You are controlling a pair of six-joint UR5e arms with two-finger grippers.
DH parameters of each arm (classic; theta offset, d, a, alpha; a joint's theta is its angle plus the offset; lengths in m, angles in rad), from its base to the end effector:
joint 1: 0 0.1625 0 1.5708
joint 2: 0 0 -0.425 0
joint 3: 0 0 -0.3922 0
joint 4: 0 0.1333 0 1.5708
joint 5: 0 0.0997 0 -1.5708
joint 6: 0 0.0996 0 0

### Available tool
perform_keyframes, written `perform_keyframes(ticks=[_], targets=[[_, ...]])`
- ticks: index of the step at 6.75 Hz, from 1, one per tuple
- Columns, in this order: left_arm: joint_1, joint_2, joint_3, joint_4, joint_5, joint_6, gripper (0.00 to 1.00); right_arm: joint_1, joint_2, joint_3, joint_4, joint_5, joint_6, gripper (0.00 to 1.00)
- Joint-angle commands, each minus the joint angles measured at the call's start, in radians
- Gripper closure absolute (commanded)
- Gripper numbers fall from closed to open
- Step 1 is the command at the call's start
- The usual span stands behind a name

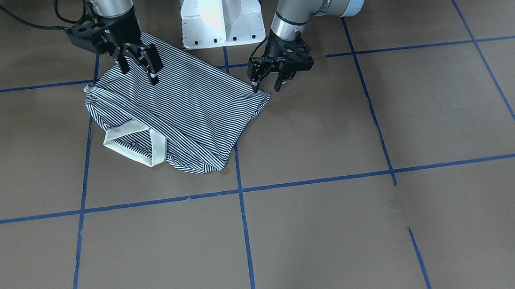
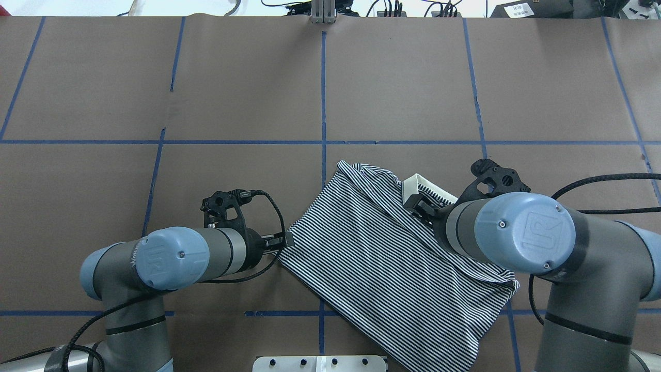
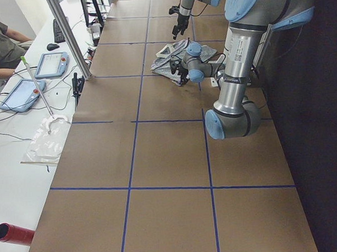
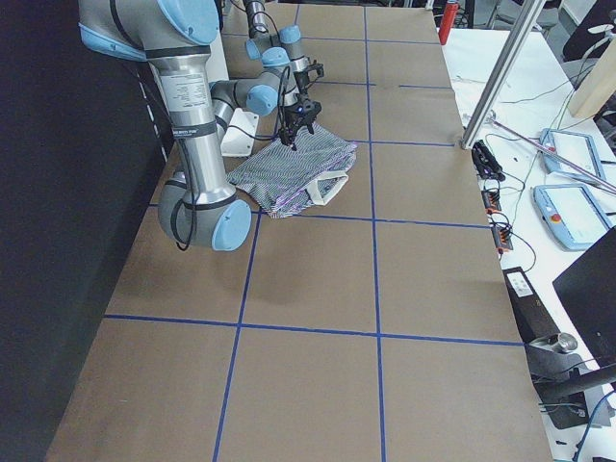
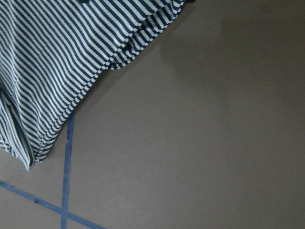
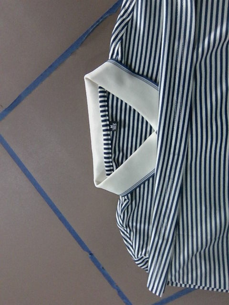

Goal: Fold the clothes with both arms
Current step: 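Position both grippers at the shirt edges near the collar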

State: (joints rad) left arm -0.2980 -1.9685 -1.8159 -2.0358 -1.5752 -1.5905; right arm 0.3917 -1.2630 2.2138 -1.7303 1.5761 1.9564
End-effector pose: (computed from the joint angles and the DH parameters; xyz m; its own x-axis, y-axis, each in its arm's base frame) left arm 0.5462 -0.3067 0.2745 0.4211 -0.1500 -0.8945 0.2982 0.9543 -0.0196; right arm -0.4092 -0.3127 0.2474 0.4597 0.5968 0.6576 -0.5949 0.7568 -0.2710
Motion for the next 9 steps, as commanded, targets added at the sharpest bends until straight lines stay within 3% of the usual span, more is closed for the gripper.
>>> perform_keyframes(ticks=[1,4,5,6,8,9], targets=[[0.01,-0.001,0.026,0.002,0.011,0.001,0.3,0.015,0.007,-0.046,0.073,0.01,-0.011,0.0],[0.011,-0.013,0.041,0.003,0.009,0.001,0.56,0.015,0.005,-0.049,0.074,0.019,-0.014,0.0],[0.011,-0.013,0.04,0.003,0.009,0.001,0.72,0.015,0.007,-0.049,0.074,0.018,-0.014,0.0],[0.011,-0.015,0.04,0.003,0.009,0.001,1.0,0.016,0.004,-0.049,0.074,0.018,-0.014,0.0],[-0.002,-0.013,0.02,0.008,0.009,0.004,1.0,0.015,0.004,-0.049,0.074,0.018,-0.014,0.0],[-0.033,-0.009,-0.035,0.108,0.007,0.027,1.0,0.015,0.007,-0.049,0.074,0.018,-0.014,0.0]])
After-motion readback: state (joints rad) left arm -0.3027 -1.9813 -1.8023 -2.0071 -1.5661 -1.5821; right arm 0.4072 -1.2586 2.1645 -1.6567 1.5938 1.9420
